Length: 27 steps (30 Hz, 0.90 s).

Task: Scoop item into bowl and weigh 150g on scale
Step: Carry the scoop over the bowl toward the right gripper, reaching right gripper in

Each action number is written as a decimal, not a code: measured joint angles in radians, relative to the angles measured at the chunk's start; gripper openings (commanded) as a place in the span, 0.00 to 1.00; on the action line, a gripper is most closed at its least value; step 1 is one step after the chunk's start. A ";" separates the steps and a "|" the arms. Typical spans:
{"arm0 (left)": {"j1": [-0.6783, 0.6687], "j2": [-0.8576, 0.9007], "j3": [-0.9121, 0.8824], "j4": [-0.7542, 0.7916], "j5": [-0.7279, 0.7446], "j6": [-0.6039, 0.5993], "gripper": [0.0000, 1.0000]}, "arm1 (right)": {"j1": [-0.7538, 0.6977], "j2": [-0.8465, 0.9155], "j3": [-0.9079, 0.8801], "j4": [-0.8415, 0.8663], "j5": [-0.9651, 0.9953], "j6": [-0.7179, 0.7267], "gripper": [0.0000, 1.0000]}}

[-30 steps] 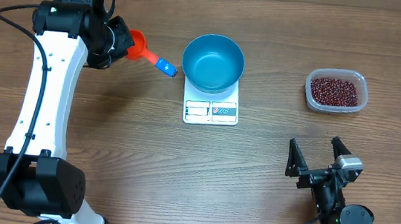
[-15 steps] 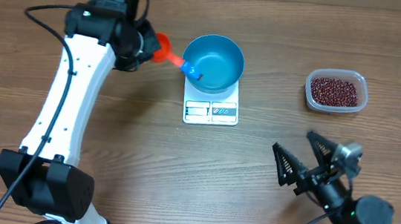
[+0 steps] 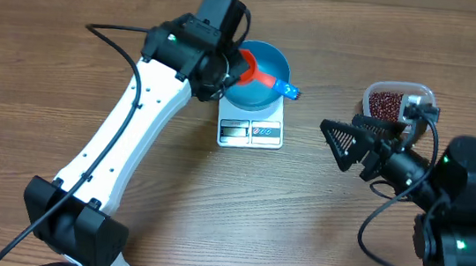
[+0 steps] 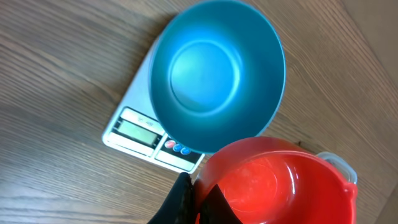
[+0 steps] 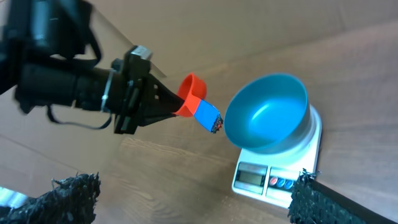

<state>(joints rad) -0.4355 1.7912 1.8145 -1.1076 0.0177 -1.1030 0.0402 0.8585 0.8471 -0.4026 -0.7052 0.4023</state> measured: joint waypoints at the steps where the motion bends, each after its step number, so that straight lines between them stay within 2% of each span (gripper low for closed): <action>1: -0.006 0.001 0.000 0.003 -0.001 -0.007 0.04 | 0.000 0.018 0.000 0.016 -0.005 0.027 0.92; 9: -0.049 0.006 0.000 0.017 -0.004 -0.023 0.04 | 0.000 0.216 0.002 0.116 -0.062 0.149 0.79; 14: -0.075 0.006 0.000 0.037 0.006 0.027 0.04 | 0.000 0.288 0.002 0.166 -0.124 0.186 0.72; 18: -0.093 0.006 0.000 0.056 0.008 0.050 0.04 | 0.008 0.314 0.002 0.187 -0.145 0.217 0.69; 22: -0.108 0.006 0.000 0.079 0.017 0.063 0.04 | 0.044 0.314 0.002 0.238 -0.155 0.257 0.61; 27: -0.135 0.006 0.000 0.092 0.027 0.045 0.05 | 0.077 0.314 0.002 0.259 -0.128 0.338 0.57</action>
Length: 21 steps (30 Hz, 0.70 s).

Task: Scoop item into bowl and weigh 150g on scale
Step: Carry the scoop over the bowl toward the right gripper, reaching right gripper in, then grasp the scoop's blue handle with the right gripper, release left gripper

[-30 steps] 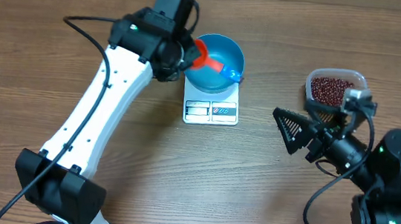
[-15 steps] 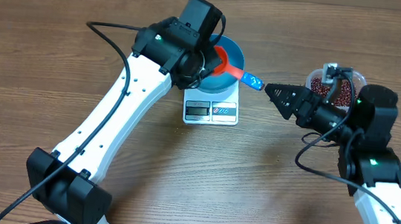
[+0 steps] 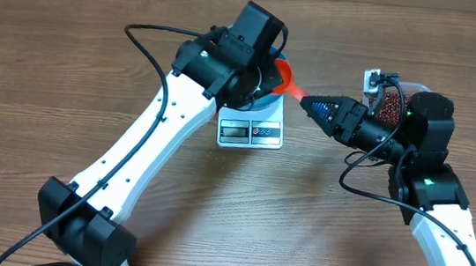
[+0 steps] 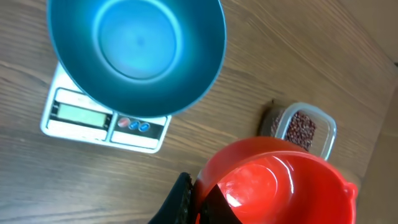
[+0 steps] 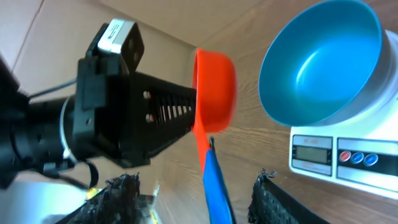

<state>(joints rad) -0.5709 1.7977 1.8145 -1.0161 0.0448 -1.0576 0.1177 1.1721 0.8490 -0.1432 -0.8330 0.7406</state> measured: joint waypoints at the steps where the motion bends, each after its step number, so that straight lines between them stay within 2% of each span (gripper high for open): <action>1: -0.006 0.000 0.000 0.000 0.003 -0.011 0.04 | 0.002 0.000 0.000 0.000 0.010 0.016 0.57; 9: -0.024 0.000 0.000 0.008 0.051 -0.044 0.04 | 0.002 0.000 0.000 0.004 0.060 0.077 0.50; 21: -0.040 0.000 0.000 0.018 0.076 -0.055 0.04 | 0.002 0.000 0.000 0.054 0.068 0.098 0.33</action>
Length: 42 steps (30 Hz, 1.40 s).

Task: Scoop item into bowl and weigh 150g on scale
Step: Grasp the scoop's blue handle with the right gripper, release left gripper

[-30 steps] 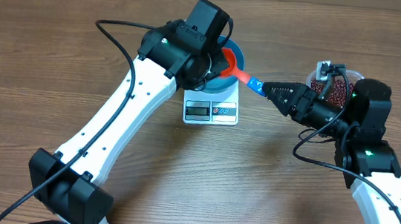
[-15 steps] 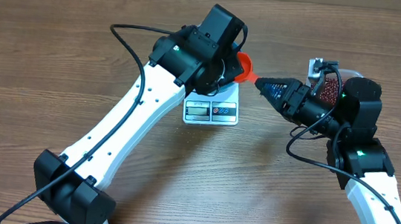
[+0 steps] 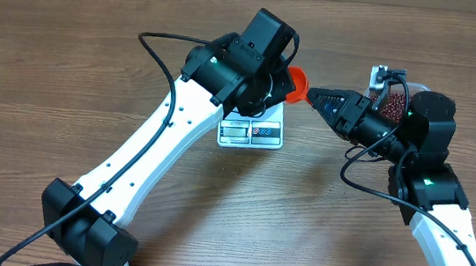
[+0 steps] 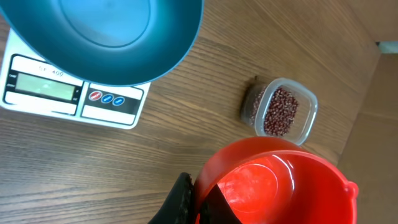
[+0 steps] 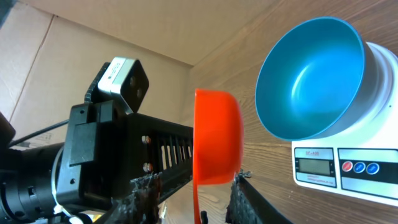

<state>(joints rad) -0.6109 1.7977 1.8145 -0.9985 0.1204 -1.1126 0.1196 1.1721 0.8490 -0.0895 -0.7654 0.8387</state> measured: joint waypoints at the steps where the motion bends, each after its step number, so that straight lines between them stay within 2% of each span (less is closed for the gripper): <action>1: 0.000 0.000 0.000 0.003 0.001 0.000 0.04 | 0.000 0.000 0.000 0.000 0.002 -0.001 0.32; 8: 0.000 0.000 0.000 0.018 0.015 -0.006 0.04 | 0.000 0.000 0.000 0.000 0.008 -0.002 0.17; 11: 0.000 0.000 0.000 0.019 0.016 -0.007 0.09 | 0.000 0.000 0.000 0.000 0.011 0.001 0.07; 12: 0.000 0.000 0.000 0.019 0.016 -0.008 0.20 | 0.000 0.000 0.000 0.000 0.011 0.000 0.04; 16: -0.003 0.000 0.000 0.019 0.020 -0.017 0.48 | 0.000 0.000 0.000 0.000 0.012 0.000 0.04; 18: -0.005 0.000 0.000 0.018 0.018 -0.012 0.68 | 0.000 0.000 0.000 -0.001 0.015 -0.001 0.04; 19: -0.005 0.001 0.000 0.016 0.014 -0.016 0.74 | 0.000 0.000 0.000 -0.002 0.017 -0.001 0.04; 24: 0.000 0.001 0.000 0.000 -0.045 0.017 0.89 | -0.006 0.000 0.000 -0.022 0.029 -0.024 0.04; 26: 0.010 0.001 0.000 0.002 -0.066 0.055 0.88 | -0.023 0.000 0.000 -0.058 0.031 -0.046 0.04; 30: 0.039 0.001 0.000 0.029 -0.114 0.208 0.77 | -0.122 0.000 0.000 -0.168 0.031 -0.098 0.04; 37: 0.060 0.001 0.000 0.027 -0.155 0.528 0.82 | -0.361 -0.015 0.000 -0.294 0.003 -0.262 0.04; 42: 0.005 0.001 0.000 -0.068 -0.160 0.634 0.57 | -0.481 -0.067 0.000 -0.376 -0.007 -0.357 0.04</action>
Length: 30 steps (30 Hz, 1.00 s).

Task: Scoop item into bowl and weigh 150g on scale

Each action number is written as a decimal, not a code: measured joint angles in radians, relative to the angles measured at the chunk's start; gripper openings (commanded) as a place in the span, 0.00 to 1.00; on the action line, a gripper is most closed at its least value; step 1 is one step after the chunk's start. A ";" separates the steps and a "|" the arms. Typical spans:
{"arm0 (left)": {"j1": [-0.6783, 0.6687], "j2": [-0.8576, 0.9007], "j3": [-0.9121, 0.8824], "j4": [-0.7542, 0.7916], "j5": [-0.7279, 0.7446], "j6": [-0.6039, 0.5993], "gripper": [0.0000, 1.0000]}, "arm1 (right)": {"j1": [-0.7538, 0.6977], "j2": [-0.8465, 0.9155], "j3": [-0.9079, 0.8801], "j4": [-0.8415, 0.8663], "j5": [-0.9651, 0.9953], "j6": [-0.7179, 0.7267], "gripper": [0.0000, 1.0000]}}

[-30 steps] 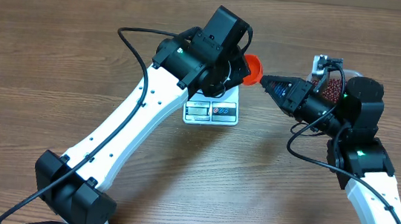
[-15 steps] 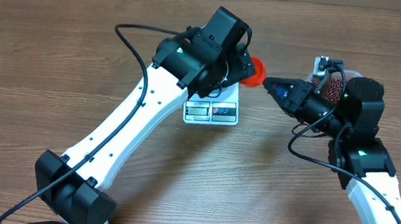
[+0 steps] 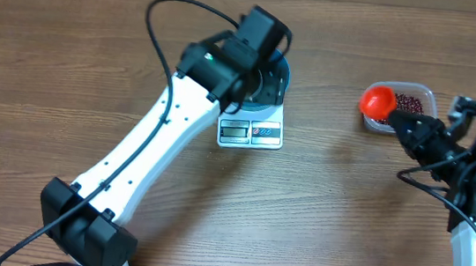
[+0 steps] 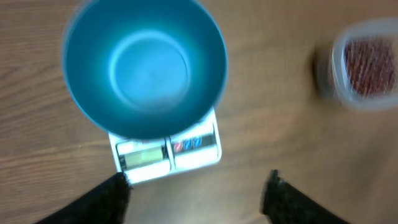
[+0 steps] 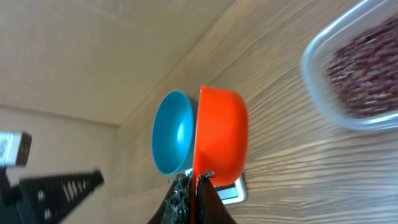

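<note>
The red scoop [image 5: 221,137] hangs edge-on from my right gripper [image 5: 198,180], which is shut on its handle. In the overhead view the scoop [image 3: 377,101] hovers at the left end of the clear tub of red beans [image 3: 409,104], with the right gripper [image 3: 407,126] just behind it. The empty blue bowl [image 4: 146,65] stands on the white scale [image 4: 168,152]. High above them my left gripper [image 4: 196,186] is open and holds nothing. The left wrist view is blurred.
The bean tub [image 5: 360,68] stands to the right of the scale [image 3: 251,133] on the wooden table [image 3: 68,62]. My left arm [image 3: 143,154] reaches diagonally from the front left to the bowl. A black cable [image 3: 175,11] loops above it.
The scoop has passed from my left gripper to my right one. The right gripper shut on the handle and now stands by the bean tub. The left gripper is open, back over the bowl.
First my left gripper held the scoop over the bowl while the right one stood open, well off to the right. Then the two met right of the scale, the right fingers open around the scoop's handle. Now the right gripper holds the scoop at the tub.
</note>
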<state>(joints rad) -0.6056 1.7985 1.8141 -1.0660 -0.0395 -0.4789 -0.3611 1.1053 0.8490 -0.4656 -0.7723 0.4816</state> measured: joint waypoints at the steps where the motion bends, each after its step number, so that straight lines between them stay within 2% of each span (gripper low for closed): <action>1: -0.013 0.000 -0.001 -0.017 -0.002 0.008 0.55 | -0.013 -0.005 0.000 -0.006 -0.002 -0.010 0.04; 3: -0.044 0.000 -0.012 -0.035 -0.003 0.007 0.47 | -0.033 -0.010 0.000 -0.030 -0.003 -0.034 0.04; 4: -0.060 -0.002 -0.035 -0.018 -0.003 0.000 0.39 | -0.038 -0.010 0.000 -0.039 -0.003 -0.046 0.04; 5: -0.071 -0.003 -0.060 -0.003 -0.003 -0.008 0.30 | -0.039 -0.010 0.000 -0.044 -0.002 -0.052 0.04; 6: -0.080 -0.003 -0.094 0.018 -0.003 -0.023 0.07 | -0.039 -0.010 0.000 -0.052 -0.002 -0.061 0.04; 7: -0.088 -0.003 -0.125 0.033 -0.002 -0.023 0.04 | -0.039 -0.010 0.000 -0.052 -0.002 -0.064 0.04; 12: -0.094 -0.001 -0.344 0.190 -0.004 -0.063 0.04 | -0.038 -0.010 0.000 -0.067 0.005 -0.079 0.04; 17: -0.095 0.000 -0.487 0.382 -0.042 -0.072 0.04 | -0.039 -0.010 0.000 -0.075 0.006 -0.086 0.04; 25: -0.095 0.000 -0.594 0.623 -0.097 -0.060 0.04 | -0.039 -0.010 0.000 -0.085 0.007 -0.090 0.04; 30: -0.095 0.003 -0.604 0.656 -0.129 -0.040 0.04 | -0.038 -0.010 0.000 -0.108 0.017 -0.090 0.04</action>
<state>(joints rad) -0.7010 1.8019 1.2102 -0.4103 -0.1688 -0.5186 -0.3992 1.0958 0.8490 -0.5735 -0.7555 0.3916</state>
